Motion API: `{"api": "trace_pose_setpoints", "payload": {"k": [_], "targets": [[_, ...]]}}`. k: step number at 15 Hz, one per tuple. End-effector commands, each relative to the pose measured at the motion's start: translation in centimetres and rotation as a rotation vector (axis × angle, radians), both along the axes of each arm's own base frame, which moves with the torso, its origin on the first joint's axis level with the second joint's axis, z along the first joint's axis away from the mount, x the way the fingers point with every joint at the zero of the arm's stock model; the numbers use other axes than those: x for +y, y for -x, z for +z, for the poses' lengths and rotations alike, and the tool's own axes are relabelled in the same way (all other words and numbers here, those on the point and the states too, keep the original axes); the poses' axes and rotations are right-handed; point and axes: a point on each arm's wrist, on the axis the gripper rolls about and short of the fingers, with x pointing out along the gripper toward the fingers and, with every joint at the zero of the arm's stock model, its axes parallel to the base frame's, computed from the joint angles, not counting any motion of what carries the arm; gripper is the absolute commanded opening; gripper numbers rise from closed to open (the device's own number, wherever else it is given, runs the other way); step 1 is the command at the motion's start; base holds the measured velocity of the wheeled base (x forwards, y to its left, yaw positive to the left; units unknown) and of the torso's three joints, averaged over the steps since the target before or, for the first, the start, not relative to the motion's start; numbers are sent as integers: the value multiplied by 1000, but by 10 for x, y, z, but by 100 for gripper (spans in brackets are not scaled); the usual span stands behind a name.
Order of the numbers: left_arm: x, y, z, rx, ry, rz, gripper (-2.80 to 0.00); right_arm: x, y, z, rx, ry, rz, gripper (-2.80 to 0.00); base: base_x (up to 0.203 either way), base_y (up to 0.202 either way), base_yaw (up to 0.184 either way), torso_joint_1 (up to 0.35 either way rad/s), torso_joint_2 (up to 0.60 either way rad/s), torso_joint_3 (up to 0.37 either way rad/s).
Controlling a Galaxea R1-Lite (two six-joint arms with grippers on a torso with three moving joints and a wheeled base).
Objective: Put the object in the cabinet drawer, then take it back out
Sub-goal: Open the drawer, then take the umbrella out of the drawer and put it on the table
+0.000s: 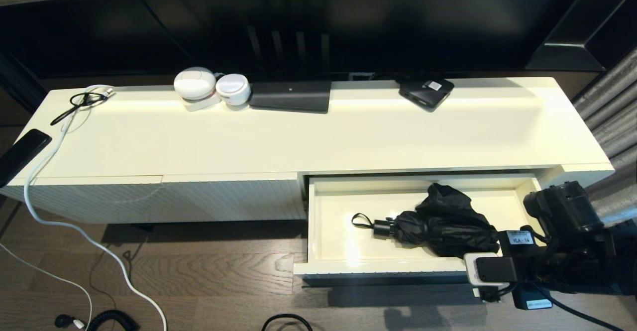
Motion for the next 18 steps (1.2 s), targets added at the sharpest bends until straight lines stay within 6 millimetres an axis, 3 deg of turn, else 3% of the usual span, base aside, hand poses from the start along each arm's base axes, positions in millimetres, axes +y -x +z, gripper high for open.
{"api": "trace_pose_setpoints", "payload": {"k": [1,3,6,8,17,18], "targets": [[0,0,0,1,1,1,-280,-1,2,21,-104,-10,-1,-280,0,0,0,0,0,0],[0,0,0,0,1,1,-280,-2,3,30,-124,-5,-7,-280,0,0,0,0,0,0],[0,0,0,1,1,0,-280,-1,2,68,-137,-7,-9,-280,0,0,0,0,0,0],[0,0,0,1,1,1,-280,-1,-3,80,-108,2,-14,-280,0,0,0,0,0,0],[0,0,0,1,1,1,-280,12,-70,64,-21,6,-23,-280,0,0,0,0,0,0],[0,0,0,1,1,1,-280,10,-74,63,-19,4,-26,0,0,0,0,0,0,0]]}}
